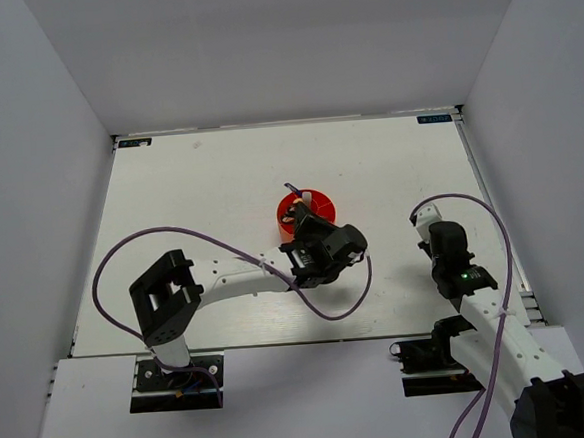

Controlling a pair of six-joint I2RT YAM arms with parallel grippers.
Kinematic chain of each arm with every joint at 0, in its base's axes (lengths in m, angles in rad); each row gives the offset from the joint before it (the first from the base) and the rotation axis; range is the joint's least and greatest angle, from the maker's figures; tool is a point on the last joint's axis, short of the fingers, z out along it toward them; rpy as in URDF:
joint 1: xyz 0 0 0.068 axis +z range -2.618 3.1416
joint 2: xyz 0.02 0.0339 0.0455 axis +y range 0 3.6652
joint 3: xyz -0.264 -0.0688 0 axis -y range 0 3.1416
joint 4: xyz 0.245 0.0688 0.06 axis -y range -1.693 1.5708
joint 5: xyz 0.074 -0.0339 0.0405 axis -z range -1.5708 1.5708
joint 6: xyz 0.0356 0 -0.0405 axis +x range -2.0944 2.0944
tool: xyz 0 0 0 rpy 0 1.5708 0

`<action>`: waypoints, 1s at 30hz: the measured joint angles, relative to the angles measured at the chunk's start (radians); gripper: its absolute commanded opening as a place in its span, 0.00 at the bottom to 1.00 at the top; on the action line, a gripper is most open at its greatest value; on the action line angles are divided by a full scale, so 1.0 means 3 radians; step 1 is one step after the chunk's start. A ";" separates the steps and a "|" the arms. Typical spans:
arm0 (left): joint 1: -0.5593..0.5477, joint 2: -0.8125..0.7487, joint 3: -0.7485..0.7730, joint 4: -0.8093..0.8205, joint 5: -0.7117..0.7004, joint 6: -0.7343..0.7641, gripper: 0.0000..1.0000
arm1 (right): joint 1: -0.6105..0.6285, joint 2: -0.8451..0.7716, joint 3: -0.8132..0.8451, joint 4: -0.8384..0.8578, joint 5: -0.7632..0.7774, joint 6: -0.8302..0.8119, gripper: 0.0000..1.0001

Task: Sort the stationery into containers
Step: Place the scissors in the storage box.

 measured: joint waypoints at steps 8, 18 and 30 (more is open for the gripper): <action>-0.0085 0.0067 -0.0076 0.0192 -0.0028 0.0120 0.00 | -0.0053 -0.0018 0.0000 0.0011 -0.0051 0.0000 0.00; -0.0106 0.0137 -0.0253 0.0518 -0.0052 0.0345 0.09 | -0.0081 -0.0018 0.0000 0.0013 -0.0089 0.0000 0.00; -0.0141 0.0139 -0.0270 0.0782 -0.0075 0.0467 0.39 | -0.0103 -0.0028 0.0000 0.0013 -0.0100 0.0000 0.00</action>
